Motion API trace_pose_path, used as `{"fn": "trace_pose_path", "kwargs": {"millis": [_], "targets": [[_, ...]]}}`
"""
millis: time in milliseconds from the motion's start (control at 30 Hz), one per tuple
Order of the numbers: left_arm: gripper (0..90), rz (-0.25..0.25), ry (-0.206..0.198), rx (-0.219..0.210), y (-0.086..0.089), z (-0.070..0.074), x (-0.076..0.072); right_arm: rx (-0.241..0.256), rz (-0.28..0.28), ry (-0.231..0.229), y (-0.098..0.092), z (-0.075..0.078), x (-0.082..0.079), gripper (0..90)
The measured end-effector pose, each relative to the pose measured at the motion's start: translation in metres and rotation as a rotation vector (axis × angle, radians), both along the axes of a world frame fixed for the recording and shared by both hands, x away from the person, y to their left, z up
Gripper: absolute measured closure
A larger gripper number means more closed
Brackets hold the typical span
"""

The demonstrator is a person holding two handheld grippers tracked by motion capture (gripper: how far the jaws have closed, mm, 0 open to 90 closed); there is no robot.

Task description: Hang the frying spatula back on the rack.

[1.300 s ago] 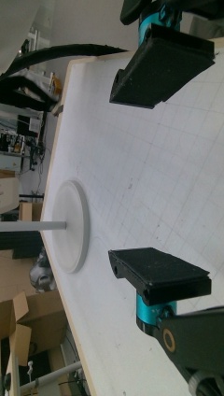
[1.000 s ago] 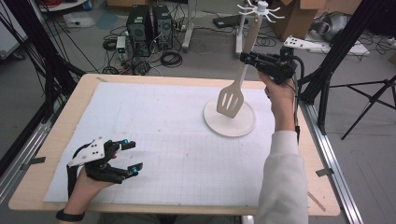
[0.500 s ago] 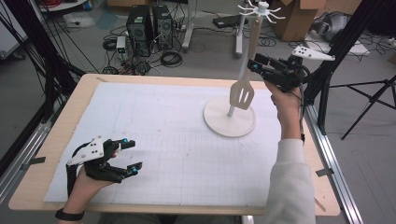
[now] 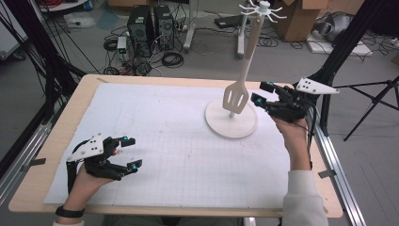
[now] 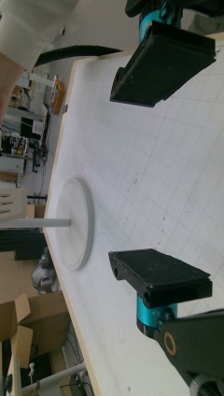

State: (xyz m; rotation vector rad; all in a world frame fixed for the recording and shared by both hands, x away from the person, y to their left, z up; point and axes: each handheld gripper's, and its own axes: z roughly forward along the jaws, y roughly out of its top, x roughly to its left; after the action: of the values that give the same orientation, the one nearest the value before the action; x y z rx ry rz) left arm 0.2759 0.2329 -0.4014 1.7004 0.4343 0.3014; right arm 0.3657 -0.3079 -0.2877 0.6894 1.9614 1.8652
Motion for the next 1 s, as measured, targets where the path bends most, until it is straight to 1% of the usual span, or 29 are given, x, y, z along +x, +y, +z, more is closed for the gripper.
{"fn": "trace_pose_path", "kwargs": {"millis": [67,200,300,333,400,433,533,633,667,733,800,867,933,967,1000], "targets": [[19.3,0.008,0.002,-0.003,0.001,0.000,0.002,-0.010,0.016,0.007,0.002,-0.006,-0.008,29.9],[17.7,0.027,0.003,-0.004,0.004,-0.002,0.004,-0.041,0.035,-0.011,0.007,-0.016,-0.023,27.8],[17.7,0.035,0.002,-0.009,0.006,-0.003,0.005,-0.059,0.035,-0.017,0.012,-0.021,-0.035,25.3],[17.7,0.038,0.001,-0.008,0.006,-0.003,0.005,-0.063,0.026,-0.028,0.014,-0.024,-0.040,23.3],[17.7,0.043,0.003,-0.013,0.007,-0.003,0.004,-0.047,0.016,-0.033,0.016,-0.030,-0.047,19.2],[17.7,0.038,0.004,-0.023,0.009,-0.003,0.004,-0.045,0.019,-0.028,0.017,-0.032,-0.050,18.9],[17.7,0.047,-0.003,-0.029,0.011,-0.002,0.003,-0.051,0.020,-0.015,0.021,-0.042,-0.057,15.7],[17.7,0.056,-0.009,-0.030,0.014,-0.001,0.002,-0.062,0.027,-0.023,0.025,-0.052,-0.065,15.7],[17.7,0.064,-0.017,-0.033,0.016,-0.001,0.002,-0.071,0.039,-0.020,0.026,-0.057,-0.068,15.7],[17.7,0.071,-0.020,-0.029,0.018,-0.002,0.003,-0.082,0.043,-0.010,0.029,-0.064,-0.071,15.4],[17.7,0.077,-0.020,-0.024,0.019,-0.003,0.003,-0.097,0.040,-0.013,0.031,-0.073,-0.074,14.9],[17.6,0.088,-0.021,-0.021,0.020,-0.004,0.004,-0.101,0.040,-0.002,0.033,-0.081,-0.077,14.6],[17.4,0.096,-0.020,-0.019,0.022,-0.005,0.004,-0.109,0.039,-0.009,0.035,-0.088,-0.080,14.5],[17.4,0.099,-0.018,-0.021,0.022,-0.006,0.004,-0.111,0.039,0.004,0.036,-0.091,-0.081,14.5],[17.3,0.101,-0.021,-0.022,0.023,-0.006,0.004,-0.115,0.039,0.003,0.036,-0.095,-0.082,14.4]]}}
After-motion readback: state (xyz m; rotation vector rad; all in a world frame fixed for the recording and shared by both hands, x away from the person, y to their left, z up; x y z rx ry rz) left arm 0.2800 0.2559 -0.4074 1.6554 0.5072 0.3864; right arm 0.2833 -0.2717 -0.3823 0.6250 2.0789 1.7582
